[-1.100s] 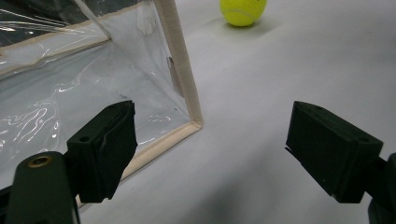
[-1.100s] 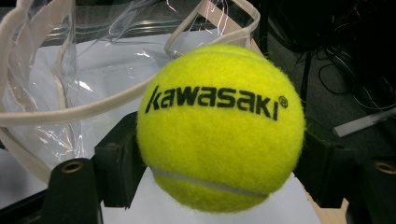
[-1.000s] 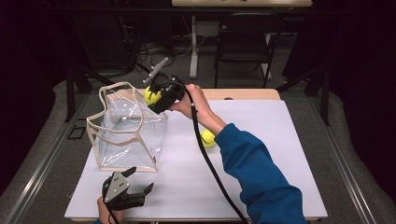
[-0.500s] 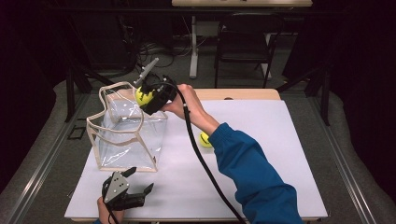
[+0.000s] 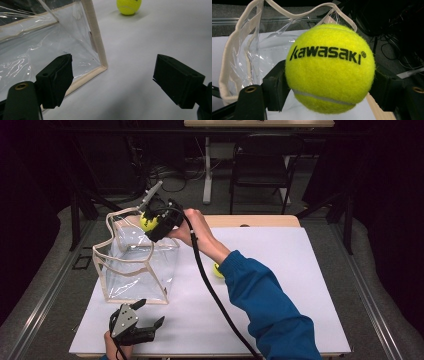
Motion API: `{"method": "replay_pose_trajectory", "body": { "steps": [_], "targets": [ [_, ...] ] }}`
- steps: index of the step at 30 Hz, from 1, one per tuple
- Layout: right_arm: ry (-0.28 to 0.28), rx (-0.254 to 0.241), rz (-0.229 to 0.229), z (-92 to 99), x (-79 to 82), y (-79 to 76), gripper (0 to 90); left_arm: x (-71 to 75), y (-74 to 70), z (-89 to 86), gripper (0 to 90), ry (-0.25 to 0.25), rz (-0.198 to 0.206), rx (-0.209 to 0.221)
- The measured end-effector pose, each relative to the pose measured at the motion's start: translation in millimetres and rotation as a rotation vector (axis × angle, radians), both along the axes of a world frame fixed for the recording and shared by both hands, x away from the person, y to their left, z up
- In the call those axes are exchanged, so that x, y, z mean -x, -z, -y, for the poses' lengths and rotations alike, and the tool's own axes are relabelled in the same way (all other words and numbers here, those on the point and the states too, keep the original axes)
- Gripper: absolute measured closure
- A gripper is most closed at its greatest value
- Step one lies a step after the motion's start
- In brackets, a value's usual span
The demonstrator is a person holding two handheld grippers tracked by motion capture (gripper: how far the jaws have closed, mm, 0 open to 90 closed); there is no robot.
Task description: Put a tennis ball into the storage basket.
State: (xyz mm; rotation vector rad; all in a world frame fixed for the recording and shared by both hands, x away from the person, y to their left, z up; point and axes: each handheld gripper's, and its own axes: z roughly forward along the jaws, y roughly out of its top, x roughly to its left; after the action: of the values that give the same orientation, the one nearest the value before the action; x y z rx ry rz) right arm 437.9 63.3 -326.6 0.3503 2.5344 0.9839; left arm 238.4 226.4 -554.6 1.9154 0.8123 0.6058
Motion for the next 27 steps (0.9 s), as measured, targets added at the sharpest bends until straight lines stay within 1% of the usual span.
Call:
{"method": "replay_pose_trajectory", "body": {
  "steps": [5, 11, 21, 27],
  "targets": [
    [-0.003, -0.011, 0.003, -4.4, 0.7, -0.9, 25.8, 0.2, -0.1, 0.0, 16.1, 0.000, 0.000, 0.000],
    [-0.026, -0.008, 0.004, -14.9, 4.0, 0.7, 25.9, 0.2, -0.3, -0.5, 16.1, 0.000, 0.002, -0.001],
    [-0.038, -0.028, -0.002, -23.4, 3.5, 3.5, 25.9, 0.5, -0.5, -0.7, 16.1, 0.001, 0.004, 0.001],
    [-0.048, -0.029, -0.016, -29.1, 2.9, 6.6, 25.8, 0.2, -0.5, -0.8, 16.1, 0.004, 0.002, 0.000]
  ]
}}
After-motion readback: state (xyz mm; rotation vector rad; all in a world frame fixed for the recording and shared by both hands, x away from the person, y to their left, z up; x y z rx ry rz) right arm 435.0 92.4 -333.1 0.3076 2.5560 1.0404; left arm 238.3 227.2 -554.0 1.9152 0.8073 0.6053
